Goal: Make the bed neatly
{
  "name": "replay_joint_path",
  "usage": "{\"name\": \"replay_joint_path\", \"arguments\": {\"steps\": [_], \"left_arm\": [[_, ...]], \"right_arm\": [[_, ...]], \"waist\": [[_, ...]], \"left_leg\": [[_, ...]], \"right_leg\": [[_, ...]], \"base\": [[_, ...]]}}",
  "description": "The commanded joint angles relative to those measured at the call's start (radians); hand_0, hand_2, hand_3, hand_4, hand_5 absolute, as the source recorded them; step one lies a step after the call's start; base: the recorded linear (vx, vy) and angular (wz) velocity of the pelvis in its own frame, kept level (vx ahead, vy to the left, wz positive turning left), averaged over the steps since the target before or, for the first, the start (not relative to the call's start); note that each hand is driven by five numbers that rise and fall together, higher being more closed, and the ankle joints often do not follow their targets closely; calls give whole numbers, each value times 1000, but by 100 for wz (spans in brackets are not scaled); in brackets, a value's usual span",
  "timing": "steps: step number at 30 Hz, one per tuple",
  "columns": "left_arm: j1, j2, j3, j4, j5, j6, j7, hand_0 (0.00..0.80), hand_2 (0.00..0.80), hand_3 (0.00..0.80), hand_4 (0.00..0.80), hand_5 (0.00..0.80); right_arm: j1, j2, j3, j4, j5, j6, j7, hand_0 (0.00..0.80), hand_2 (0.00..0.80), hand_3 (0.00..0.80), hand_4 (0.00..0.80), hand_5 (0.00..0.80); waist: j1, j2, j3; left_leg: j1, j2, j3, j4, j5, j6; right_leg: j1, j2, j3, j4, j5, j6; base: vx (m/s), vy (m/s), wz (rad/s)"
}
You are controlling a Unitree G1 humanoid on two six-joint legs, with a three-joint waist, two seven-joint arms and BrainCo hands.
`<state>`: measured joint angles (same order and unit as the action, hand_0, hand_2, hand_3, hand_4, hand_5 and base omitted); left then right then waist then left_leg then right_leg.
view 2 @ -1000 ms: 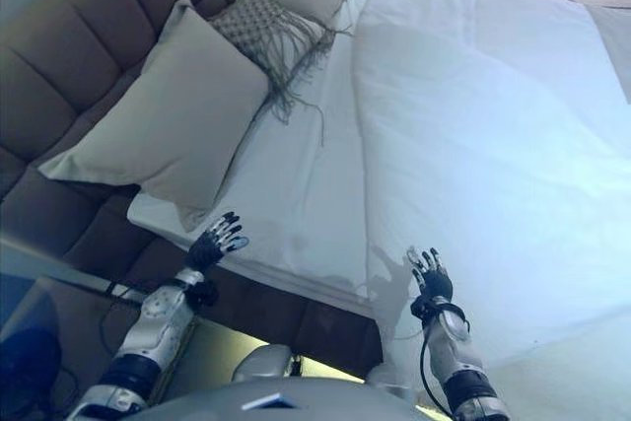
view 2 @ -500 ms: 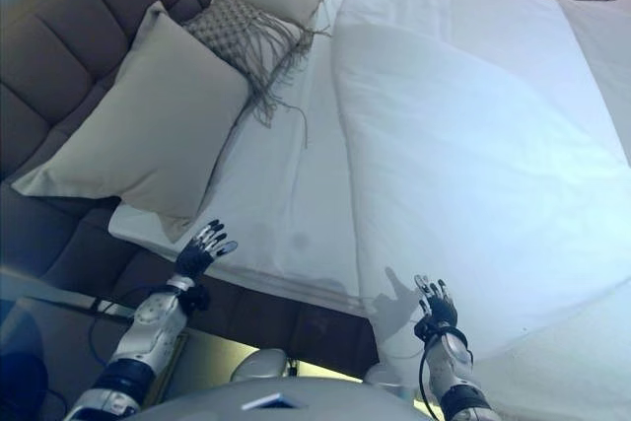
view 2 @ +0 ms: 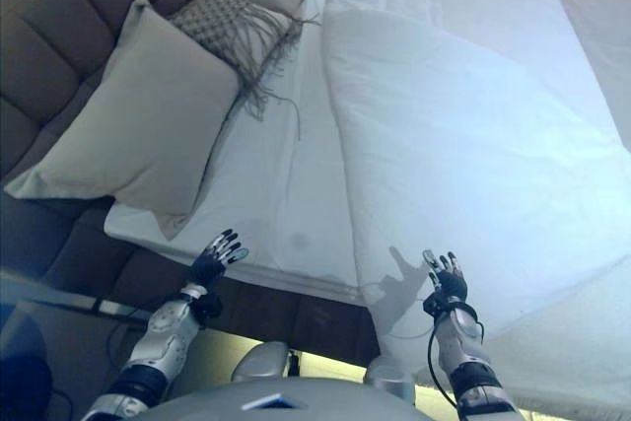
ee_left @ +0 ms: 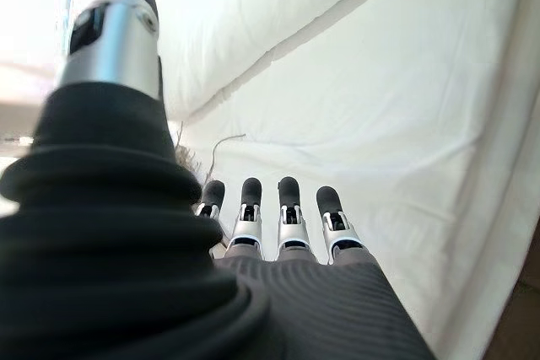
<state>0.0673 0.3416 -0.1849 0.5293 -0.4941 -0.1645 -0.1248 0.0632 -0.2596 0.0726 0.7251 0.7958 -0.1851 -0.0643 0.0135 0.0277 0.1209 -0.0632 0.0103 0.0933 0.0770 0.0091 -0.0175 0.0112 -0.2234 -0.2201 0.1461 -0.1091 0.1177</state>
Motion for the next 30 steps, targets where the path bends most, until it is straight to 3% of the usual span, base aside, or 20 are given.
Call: {"name": "replay_joint_path", "arguments": {"steps": [1,6,9,13,14,16,17,18,20,22,26,30], "left_arm": [[-13,42,23,-58,-24,-69,-6,0,0,0,0,0],[-17,57,50,-44,-23,-68,-9,0,0,0,0,0],[-25,60,45,-41,-20,-78,12,0,0,0,0,0],[-78,74,39,-33,-13,-96,19,0,0,0,0,0],[-87,80,37,-42,-16,-100,16,0,0,0,0,0],[-85,77,18,-60,-28,-106,24,0,0,0,0,0],[-107,78,2,-67,-36,-112,29,0,0,0,0,0],[-153,84,-26,-55,-42,-131,42,0,0,0,0,0],[-269,67,-87,4,-52,-173,75,0,0,0,0,0],[-316,57,-102,22,-56,-189,88,0,0,0,0,0],[-329,72,-101,1,-66,-188,131,0,0,0,0,0],[-339,76,-93,-8,-85,-210,148,0,0,0,0,0]], "right_arm": [[-24,11,-28,-90,-49,-36,9,0,0,0,0,0],[3,27,-49,-27,-36,-59,39,0,0,0,0,0],[-1,31,-78,58,0,-86,37,0,0,0,0,0],[-28,17,-121,126,68,-91,50,0,0,0,0,0],[-34,3,-123,139,62,-95,45,0,0,0,0,0],[-45,-32,-135,141,79,-86,18,0,0,0,0,0],[-60,-47,-130,135,104,-108,4,0,0,0,0,0],[-89,-56,-128,142,134,-144,-5,0,0,0,0,0],[-161,-72,-146,200,177,-211,-10,0,0,0,0,0],[-213,-93,-176,233,201,-234,-13,0,0,0,0,0],[-240,-135,-230,228,193,-218,-65,0,0,0,0,0],[-242,-175,-285,309,247,-214,-25,0,0,0,0,0]], "waist": [[26,1,20],[30,4,13],[39,-20,11],[31,-39,44],[31,-42,62],[34,-19,92],[39,-9,113],[35,-2,139],[27,9,184],[23,12,214],[12,13,257],[4,14,291]], "left_leg": [[71,-13,-31,46,-143,45],[50,-22,-56,51,-139,68],[23,2,-47,83,-150,43],[-49,78,-19,205,-168,7],[-76,89,-28,275,-186,-3],[-123,129,-66,279,-134,-28],[-148,128,-101,258,-109,-35],[-183,120,-109,252,-98,-31],[-257,112,-113,257,-78,-39],[-305,107,-110,285,-79,-43],[-381,112,-84,363,-102,-50],[-444,118,-76,407,-111,-51]], "right_leg": [[-131,-94,-4,-20,232,53],[-147,-114,54,69,220,38],[-123,-90,40,-23,198,49],[-136,-58,35,-15,172,54],[-138,-52,36,0,162,46],[-136,-30,49,29,148,38],[-149,-32,55,46,141,32],[-181,-44,55,70,131,33],[-269,-81,40,121,133,37],[-329,-105,33,162,136,42],[-403,-124,42,215,133,49],[-463,-126,65,257,122,50]], "base": [[-30,181,-15],[-3,43,-9],[46,-175,7],[-68,-261,5],[-16,-154,6],[-5,-56,17],[-226,44,19],[-357,71,11],[-414,96,10],[-245,79,18],[-104,49,-9],[-41,-5,-4]]}}
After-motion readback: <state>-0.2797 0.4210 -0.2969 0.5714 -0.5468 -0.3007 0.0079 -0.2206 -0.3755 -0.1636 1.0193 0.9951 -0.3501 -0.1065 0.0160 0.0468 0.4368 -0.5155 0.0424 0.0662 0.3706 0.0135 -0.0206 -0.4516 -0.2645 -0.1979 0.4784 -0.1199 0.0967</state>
